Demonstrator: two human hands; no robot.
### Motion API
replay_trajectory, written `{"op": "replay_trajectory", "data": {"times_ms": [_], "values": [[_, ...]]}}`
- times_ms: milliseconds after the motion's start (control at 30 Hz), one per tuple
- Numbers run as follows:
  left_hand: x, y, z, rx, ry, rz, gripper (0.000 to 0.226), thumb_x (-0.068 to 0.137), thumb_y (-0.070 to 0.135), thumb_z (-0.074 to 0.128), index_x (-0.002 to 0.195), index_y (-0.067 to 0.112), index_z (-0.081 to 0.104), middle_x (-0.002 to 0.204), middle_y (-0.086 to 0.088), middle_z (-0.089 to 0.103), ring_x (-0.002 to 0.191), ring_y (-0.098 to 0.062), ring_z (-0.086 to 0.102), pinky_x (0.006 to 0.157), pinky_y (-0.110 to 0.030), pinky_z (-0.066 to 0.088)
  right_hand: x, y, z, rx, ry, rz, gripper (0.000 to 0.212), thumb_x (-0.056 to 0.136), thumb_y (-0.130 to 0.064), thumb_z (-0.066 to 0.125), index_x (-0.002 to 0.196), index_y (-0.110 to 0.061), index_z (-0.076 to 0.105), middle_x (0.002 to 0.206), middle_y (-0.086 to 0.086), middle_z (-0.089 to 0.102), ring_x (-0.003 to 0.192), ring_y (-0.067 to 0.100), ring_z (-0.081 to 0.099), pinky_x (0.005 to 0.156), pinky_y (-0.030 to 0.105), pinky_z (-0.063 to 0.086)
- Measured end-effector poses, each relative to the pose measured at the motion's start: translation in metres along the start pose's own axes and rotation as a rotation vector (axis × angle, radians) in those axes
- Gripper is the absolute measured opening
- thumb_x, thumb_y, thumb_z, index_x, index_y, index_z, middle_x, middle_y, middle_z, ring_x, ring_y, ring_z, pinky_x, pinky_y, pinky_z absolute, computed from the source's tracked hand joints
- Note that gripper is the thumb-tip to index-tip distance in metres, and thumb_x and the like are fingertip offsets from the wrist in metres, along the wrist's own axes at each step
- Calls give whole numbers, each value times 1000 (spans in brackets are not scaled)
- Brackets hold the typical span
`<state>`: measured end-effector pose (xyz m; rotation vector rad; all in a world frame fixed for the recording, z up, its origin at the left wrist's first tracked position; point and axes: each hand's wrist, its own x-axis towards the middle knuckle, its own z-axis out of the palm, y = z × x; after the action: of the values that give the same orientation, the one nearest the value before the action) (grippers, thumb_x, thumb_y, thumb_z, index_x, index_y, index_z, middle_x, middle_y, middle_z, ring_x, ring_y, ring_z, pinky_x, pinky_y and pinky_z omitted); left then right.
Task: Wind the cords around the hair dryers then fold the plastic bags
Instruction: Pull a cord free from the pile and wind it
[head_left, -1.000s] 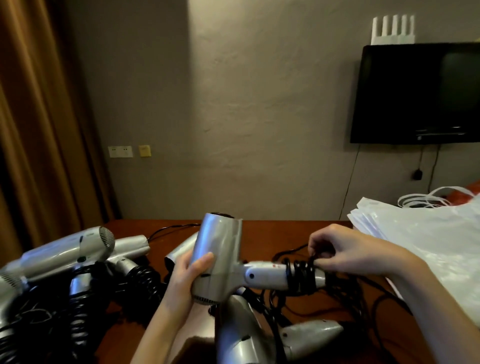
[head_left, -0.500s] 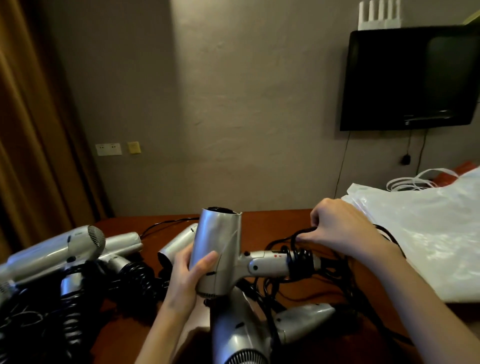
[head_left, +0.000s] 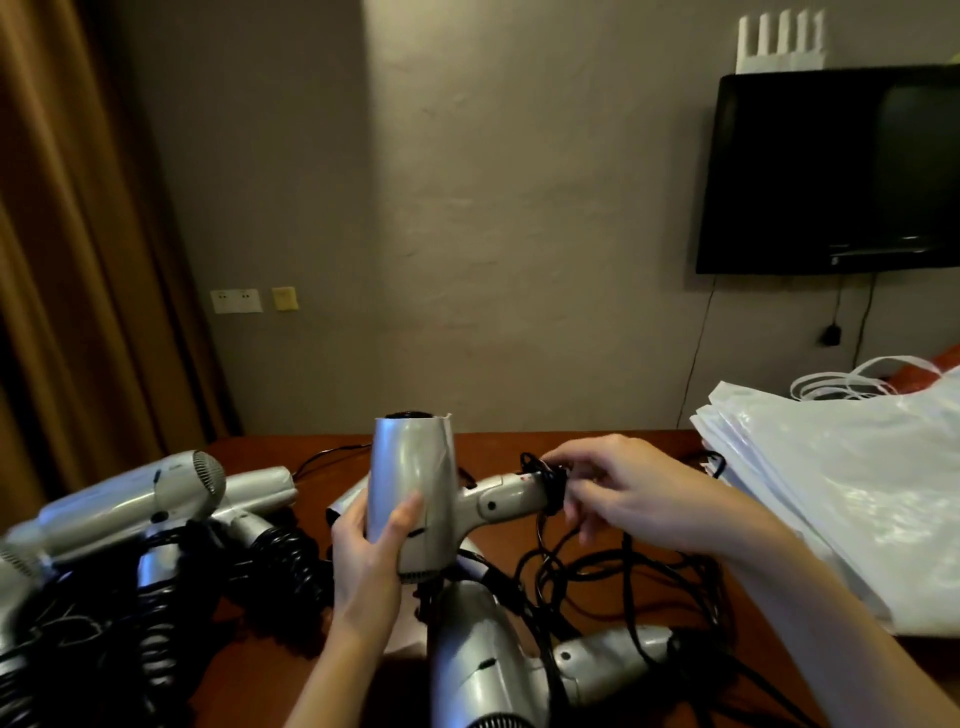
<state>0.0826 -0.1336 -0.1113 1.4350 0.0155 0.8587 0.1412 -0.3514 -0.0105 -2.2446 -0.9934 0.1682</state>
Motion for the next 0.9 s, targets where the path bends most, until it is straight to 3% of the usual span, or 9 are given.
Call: {"op": "replay_trajectory", "data": {"times_ms": [67, 133, 267, 333, 433, 533, 633, 767, 900], "values": [[2, -1, -2, -39, 57, -35, 67, 54, 62, 70, 98, 11, 68, 78, -4, 72, 73, -23, 68, 59, -30, 52, 1, 0, 5, -32, -18, -15, 47, 99, -6, 42, 138, -33, 42, 83, -5, 68, 66, 2, 69, 75, 22, 53], [4, -3, -2, -74, 95, -87, 81, 47, 71, 77, 99, 9, 69, 81, -12, 73, 75, -30, 68, 61, -40, 53, 4, -1, 14, -139, 44, -58, 47, 100, -11, 43, 140, -36, 39, 94, -10, 68, 66, 0, 68, 77, 20, 53], [8, -4, -7, -166, 185, -169, 78, 55, 65, 77, 101, 3, 70, 86, -29, 68, 73, -39, 63, 69, -49, 48, 9, -6, 28, -66, 147, -126, 14, 100, -15, 47, 110, -24, 44, 96, -9, 71, 59, 7, 68, 64, 16, 50], [8, -3, -7, -209, 219, -200, 76, 57, 62, 75, 102, 1, 69, 87, -30, 67, 74, -38, 61, 70, -49, 47, 9, -5, 29, -44, 108, -132, 11, 100, -16, 47, 105, -25, 45, 96, -10, 71, 60, 8, 69, 64, 16, 49], [7, 0, -6, -301, 280, -225, 79, 59, 58, 73, 109, -4, 67, 92, -30, 68, 77, -38, 64, 73, -46, 50, 10, -1, 29, 15, 20, -167, 30, 99, -12, 48, 120, -33, 47, 97, -10, 71, 67, 8, 71, 73, 25, 55], [7, 0, -9, -436, 284, -326, 94, 54, 65, 80, 118, -3, 65, 114, -42, 58, 89, -45, 60, 81, -53, 46, 12, 2, 31, 128, -39, -224, 50, 99, -10, 48, 135, -44, 37, 91, -1, 72, 69, 10, 69, 75, 25, 54], [8, 0, -10, -497, 267, -373, 98, 49, 69, 79, 119, 0, 66, 115, -38, 60, 91, -43, 59, 78, -48, 47, 13, 5, 33, 430, -119, -217, 37, 102, -15, 40, 134, -32, 46, 74, 13, 66, 63, 19, 64, 65, 26, 53], [7, 1, -7, -537, 159, -396, 90, 54, 65, 72, 116, -1, 67, 92, -27, 61, 68, -33, 61, 55, -33, 50, 18, 16, 36, 536, -140, -117, 38, 101, -38, 35, 104, -13, 63, 59, 5, 57, 54, 19, 56, 54, 23, 46], [5, 5, -5, -592, 75, -437, 84, 63, 59, 67, 115, -6, 63, 83, -24, 59, 61, -31, 57, 49, -29, 48, 20, 20, 26, 392, -91, -28, 45, 88, -49, 42, 79, -12, 66, 53, -3, 56, 52, 10, 54, 53, 10, 37]]}}
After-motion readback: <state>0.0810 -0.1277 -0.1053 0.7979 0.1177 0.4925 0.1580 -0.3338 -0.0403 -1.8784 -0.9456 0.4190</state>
